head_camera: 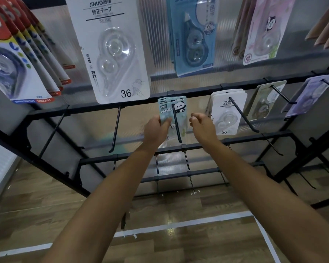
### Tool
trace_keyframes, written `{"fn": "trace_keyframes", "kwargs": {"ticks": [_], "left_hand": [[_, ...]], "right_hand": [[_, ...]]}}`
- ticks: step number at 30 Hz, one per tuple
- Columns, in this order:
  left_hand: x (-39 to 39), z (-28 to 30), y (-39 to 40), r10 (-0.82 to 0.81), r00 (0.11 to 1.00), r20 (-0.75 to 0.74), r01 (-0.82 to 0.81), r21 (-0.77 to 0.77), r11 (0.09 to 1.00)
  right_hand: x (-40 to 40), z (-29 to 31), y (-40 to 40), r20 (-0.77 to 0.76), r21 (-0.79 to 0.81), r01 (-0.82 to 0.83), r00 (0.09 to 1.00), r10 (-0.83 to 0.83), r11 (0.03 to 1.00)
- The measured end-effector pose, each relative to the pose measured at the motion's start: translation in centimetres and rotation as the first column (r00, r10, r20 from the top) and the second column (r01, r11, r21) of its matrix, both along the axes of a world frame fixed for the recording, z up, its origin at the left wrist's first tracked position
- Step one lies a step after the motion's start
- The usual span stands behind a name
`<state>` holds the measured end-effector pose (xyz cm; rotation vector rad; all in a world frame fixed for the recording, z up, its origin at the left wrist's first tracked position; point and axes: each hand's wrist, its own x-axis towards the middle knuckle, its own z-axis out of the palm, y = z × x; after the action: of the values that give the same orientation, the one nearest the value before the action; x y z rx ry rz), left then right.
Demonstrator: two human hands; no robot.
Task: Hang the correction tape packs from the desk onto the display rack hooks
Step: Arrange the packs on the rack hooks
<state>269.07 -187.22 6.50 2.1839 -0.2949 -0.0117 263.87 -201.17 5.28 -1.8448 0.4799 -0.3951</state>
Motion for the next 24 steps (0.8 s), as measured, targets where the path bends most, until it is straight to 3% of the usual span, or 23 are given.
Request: {"fn": "trace_keyframes", "kwargs": {"ticks": [7,14,18,21,24], "left_hand": [[1.1,-0.3,-0.8,0.034,0.999,-0.032,-0.032,0.036,0.999],[-2.2,-2.5,2.7,0.031,0.994,-0.101,-0.015,0.159,0.987],[-5.0,-3.7,8.4,0.022,0.994,-0.109,0.01,0.284,0.959],[-7.9,-3.9,14.7,0.008,1.0,-0.018,-0.001,0.356,0.935],[-11.2,-2.9,22.4,0.098,0.995,-0.019,-0.081,0.422,0.903]], "right_hand": [[-0.7,-0.9,1.4,-0.005,-0.222,-0.046,0.999,0.046,0.974],[-2.6,-1.5,5.4,-0.042,-0.395,-0.264,0.962,0.27,0.88],[-3.6,-1.9,9.9,-0.197,-0.447,-0.328,0.944,0.266,0.832],[-4.7,-1.7,15.5,-0.218,-0.487,-0.435,0.9,0.377,0.757],[-6.3,-1.2,23.1,-0.238,-0.458,-0.546,0.836,0.495,0.702]]}}
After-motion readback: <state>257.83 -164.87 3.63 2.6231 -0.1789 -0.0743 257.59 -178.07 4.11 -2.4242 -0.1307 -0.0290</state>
